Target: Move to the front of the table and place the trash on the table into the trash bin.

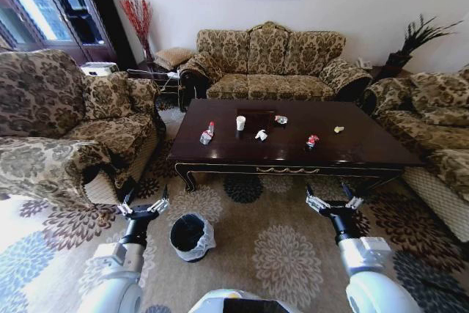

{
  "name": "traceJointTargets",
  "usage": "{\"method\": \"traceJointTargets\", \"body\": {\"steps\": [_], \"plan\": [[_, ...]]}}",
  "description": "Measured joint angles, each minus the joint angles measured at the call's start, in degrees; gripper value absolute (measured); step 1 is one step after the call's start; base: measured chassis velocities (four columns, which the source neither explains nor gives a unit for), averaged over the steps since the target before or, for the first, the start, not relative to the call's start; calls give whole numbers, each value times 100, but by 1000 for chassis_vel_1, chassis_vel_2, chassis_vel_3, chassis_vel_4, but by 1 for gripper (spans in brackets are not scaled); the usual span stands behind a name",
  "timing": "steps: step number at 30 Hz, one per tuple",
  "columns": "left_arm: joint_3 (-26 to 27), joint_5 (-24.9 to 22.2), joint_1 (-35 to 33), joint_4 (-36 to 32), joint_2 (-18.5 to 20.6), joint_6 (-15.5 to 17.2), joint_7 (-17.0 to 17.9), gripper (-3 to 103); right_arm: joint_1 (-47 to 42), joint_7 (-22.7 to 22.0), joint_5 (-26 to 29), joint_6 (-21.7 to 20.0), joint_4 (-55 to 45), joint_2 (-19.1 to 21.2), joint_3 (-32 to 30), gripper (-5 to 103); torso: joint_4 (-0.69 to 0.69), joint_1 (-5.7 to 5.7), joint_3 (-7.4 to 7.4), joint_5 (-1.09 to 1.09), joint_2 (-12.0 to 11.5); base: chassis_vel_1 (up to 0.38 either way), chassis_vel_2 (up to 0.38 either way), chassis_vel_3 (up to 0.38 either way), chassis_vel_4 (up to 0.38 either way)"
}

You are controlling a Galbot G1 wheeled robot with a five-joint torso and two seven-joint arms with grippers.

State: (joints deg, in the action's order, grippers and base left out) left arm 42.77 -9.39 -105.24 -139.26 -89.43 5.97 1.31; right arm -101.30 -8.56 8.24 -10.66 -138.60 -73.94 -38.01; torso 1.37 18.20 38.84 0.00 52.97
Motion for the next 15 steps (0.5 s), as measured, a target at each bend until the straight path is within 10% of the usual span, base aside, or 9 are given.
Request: {"method": "traceJointTargets", "body": {"steps": [15], "plan": [[0, 0, 0, 0, 0, 0, 0, 100, 0, 4, 0, 0, -2, 0, 0, 100, 0, 0, 0, 0, 0, 0, 0, 0, 0]]}}
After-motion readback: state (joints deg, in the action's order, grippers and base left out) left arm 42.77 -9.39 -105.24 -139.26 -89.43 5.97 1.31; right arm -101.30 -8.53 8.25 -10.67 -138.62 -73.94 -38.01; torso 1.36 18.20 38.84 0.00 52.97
